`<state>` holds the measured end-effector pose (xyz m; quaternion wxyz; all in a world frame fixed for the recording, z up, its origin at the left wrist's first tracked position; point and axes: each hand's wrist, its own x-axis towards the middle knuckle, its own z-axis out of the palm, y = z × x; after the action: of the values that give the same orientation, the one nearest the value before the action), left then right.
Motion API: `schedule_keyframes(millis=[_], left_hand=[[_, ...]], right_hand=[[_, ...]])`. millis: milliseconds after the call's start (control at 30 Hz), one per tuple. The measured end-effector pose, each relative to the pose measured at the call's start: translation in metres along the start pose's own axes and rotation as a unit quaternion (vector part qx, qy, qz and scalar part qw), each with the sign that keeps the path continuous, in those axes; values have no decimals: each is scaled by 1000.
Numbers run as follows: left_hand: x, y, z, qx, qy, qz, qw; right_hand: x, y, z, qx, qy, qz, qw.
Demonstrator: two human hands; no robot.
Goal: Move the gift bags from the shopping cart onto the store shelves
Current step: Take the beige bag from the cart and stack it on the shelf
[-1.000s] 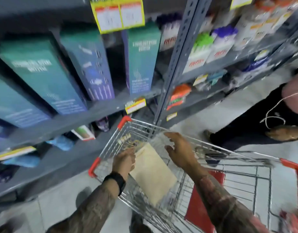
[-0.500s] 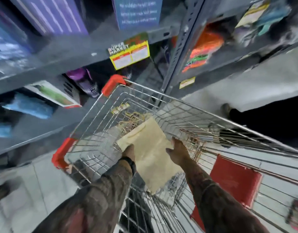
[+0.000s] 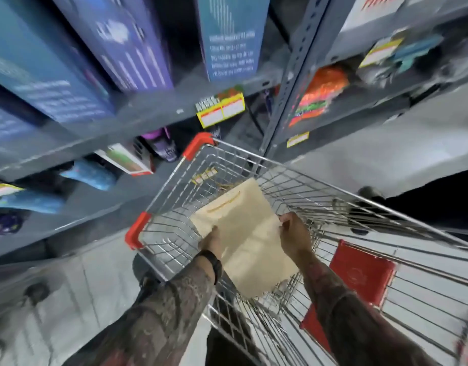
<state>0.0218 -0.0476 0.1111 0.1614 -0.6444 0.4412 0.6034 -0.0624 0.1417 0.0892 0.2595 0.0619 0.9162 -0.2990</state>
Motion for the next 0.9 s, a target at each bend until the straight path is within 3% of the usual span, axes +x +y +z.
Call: schedule_keyframes(millis=[100,267,400,533,700,900], left_hand=[[-80,21,-28,-56,-23,31,998],[-196,54,-97,-99,-83,248,960],[-268,86,-160,-88,-123,458,876],[-329,120,-242,-110,-88,636,759],[-389,164,-312,-202,-33,702,682],[-416,179,-337,-216,6,716,664]], right_hand=[[-49,-34,-50,55,40,-45,997],[-123,-101,-127,159,75,-171,969],[-173,-168,-178,257,93,-277,921],[-222,-258,-217,360,92,-370,851],[-274,-355,-230,425,52,-456,780],[-288,-402,-227,430,43,-472,769]])
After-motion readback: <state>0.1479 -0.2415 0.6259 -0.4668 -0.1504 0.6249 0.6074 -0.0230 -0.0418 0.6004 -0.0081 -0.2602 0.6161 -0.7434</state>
